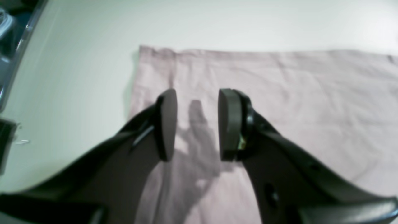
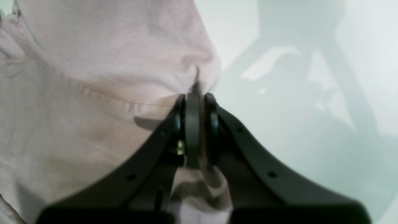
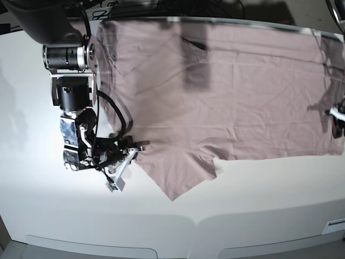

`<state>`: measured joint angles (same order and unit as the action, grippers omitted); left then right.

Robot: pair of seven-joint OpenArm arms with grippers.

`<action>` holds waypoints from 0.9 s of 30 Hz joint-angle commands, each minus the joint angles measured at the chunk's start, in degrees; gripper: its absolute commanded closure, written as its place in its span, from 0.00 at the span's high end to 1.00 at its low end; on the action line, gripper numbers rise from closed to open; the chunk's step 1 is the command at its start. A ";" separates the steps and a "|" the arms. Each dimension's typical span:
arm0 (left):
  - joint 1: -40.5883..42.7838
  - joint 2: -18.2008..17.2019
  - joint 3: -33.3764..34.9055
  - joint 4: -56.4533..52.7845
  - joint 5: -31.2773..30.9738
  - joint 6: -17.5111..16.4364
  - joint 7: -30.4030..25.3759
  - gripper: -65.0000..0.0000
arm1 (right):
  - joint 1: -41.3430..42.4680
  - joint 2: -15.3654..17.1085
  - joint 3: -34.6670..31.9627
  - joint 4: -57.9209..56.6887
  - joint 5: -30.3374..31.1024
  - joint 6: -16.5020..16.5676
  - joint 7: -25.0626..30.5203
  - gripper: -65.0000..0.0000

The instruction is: Fold the T-shirt properly

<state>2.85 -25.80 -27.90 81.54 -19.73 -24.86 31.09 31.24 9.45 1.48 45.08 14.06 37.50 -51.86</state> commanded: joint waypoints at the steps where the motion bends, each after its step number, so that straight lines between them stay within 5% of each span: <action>1: -2.99 -2.62 -0.04 -2.19 -1.03 -0.70 -0.76 0.33 | 0.98 0.24 0.00 0.33 -0.37 -0.04 -1.09 0.00; 8: -18.27 -10.34 10.67 -27.26 -1.11 -3.91 -8.66 0.40 | 0.98 0.22 0.00 0.33 -0.26 -0.04 -1.11 0.00; 18: -39.71 -10.88 31.39 -59.80 6.27 -3.87 -20.96 0.40 | 0.98 0.22 0.00 0.33 0.04 -0.02 -2.23 0.00; 27: -43.82 -10.88 36.30 -70.90 17.81 4.13 -32.50 0.40 | 1.01 0.20 0.00 0.33 0.07 0.00 -2.47 0.00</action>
<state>-39.20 -35.38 8.36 9.96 -1.63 -21.02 0.01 31.22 9.39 1.50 45.04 15.07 37.54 -52.86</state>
